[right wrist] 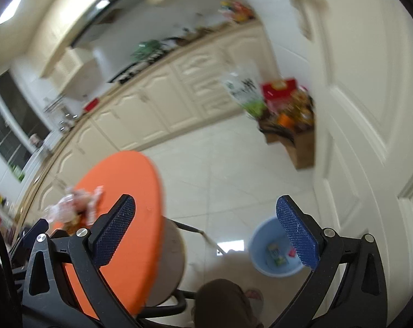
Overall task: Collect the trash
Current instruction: 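Return both tools to the orange table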
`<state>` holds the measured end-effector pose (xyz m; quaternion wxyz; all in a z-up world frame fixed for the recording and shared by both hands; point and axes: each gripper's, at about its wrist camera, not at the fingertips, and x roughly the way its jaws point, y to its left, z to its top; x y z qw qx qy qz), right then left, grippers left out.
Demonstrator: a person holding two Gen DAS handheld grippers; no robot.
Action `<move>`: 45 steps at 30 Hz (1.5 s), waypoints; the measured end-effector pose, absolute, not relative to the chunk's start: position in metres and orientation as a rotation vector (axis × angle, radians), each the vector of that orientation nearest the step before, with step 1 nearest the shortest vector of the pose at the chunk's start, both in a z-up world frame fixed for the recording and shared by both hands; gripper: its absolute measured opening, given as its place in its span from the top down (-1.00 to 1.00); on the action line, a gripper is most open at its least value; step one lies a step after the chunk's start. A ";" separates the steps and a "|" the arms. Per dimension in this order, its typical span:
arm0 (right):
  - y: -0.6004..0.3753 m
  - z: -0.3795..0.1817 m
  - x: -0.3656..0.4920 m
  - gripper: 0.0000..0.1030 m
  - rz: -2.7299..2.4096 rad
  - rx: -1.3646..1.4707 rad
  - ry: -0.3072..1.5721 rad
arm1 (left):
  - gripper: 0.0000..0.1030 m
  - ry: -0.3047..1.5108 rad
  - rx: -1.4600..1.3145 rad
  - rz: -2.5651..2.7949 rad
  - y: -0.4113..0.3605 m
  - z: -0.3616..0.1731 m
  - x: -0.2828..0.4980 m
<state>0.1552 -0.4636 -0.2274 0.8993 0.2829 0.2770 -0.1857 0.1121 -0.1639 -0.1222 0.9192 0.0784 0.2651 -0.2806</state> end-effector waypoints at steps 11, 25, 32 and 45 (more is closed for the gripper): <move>-0.318 -0.156 0.203 -1.00 -0.183 0.347 0.506 | -0.99 0.415 0.039 -0.360 -0.029 -0.083 0.027; -0.189 -0.107 0.224 -1.00 -0.020 0.115 0.417 | -0.99 0.348 -0.042 -0.133 0.030 -0.087 -0.046; -0.179 -0.115 0.231 -1.00 -0.019 0.097 0.435 | -0.99 0.396 -0.043 -0.118 0.020 -0.098 -0.043; -0.208 -0.176 0.286 -1.00 -0.065 0.116 0.633 | -0.99 0.615 -0.010 -0.147 0.005 -0.131 0.099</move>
